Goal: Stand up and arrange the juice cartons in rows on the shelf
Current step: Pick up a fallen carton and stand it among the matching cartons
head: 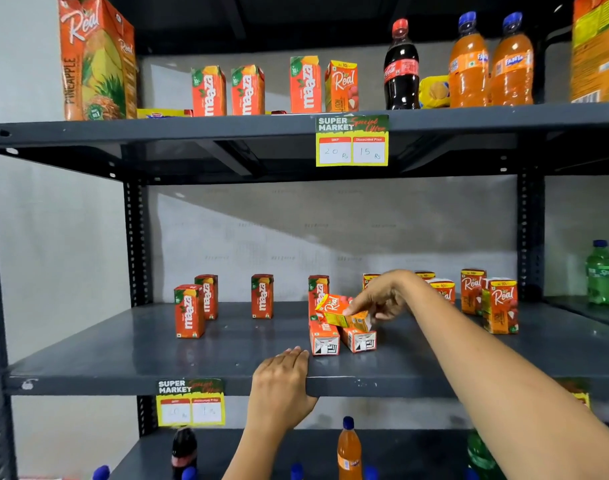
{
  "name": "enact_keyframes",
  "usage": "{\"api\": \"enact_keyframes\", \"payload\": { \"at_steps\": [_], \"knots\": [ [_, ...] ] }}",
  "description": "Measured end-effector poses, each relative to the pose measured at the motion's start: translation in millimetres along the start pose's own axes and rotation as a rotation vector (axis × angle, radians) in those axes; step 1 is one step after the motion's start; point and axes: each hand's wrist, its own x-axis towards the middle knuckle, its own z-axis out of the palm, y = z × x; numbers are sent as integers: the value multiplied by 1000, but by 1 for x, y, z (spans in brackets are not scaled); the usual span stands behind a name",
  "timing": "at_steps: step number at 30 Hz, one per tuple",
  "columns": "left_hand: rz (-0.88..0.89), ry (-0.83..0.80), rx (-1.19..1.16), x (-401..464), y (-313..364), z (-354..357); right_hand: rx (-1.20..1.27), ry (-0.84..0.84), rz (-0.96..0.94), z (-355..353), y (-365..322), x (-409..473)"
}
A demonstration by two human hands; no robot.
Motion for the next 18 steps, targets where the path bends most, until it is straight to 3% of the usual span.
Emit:
{"api": "enact_keyframes", "payload": {
  "at_steps": [6,14,18],
  "knots": [
    [-7,-9,15,-2,0,-2,446,-26,-69,5,18,-6],
    [11,72,22,-1,-1,5,1078,113,-558,50,60,-18],
    [12,107,32,-1,-2,8,1276,121,-685,69,72,-14]
  ]
}}
